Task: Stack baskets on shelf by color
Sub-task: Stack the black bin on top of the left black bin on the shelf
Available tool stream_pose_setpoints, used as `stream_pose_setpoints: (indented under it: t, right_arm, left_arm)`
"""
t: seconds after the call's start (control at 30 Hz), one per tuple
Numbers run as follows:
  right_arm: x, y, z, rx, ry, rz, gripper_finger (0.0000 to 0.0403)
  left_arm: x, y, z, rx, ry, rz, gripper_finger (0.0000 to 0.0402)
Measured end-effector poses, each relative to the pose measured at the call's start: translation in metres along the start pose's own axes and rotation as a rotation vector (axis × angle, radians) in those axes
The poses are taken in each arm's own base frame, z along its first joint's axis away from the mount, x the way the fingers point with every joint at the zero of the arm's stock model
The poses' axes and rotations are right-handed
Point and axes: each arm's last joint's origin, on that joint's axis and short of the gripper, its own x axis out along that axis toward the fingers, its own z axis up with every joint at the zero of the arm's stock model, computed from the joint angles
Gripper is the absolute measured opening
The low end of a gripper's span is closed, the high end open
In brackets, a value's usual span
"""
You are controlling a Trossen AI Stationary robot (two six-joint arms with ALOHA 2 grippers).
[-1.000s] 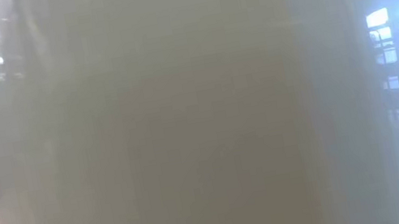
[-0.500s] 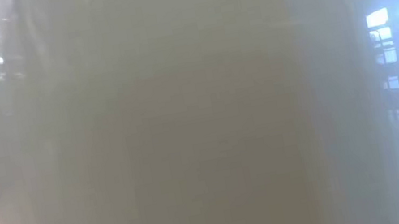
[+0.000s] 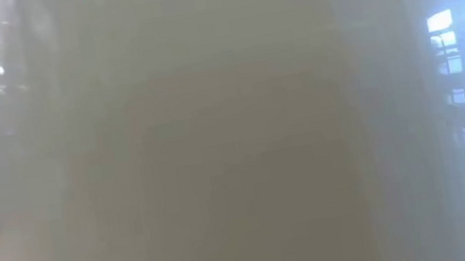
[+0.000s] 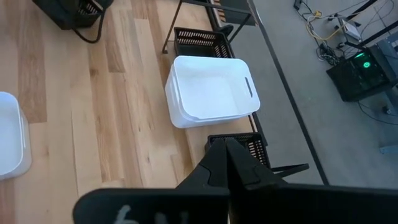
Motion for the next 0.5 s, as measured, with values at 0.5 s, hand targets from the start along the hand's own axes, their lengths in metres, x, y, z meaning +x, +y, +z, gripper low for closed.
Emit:
stream_pose_setpoints:
  t: [0.5]
  right_arm:
    - [0.008,-0.007,0.004,0.077,-0.002,-0.028,0.0001]
  left_arm:
    - [-0.043,-0.004,0.017,0.138,-0.157,0.019,0.0129]
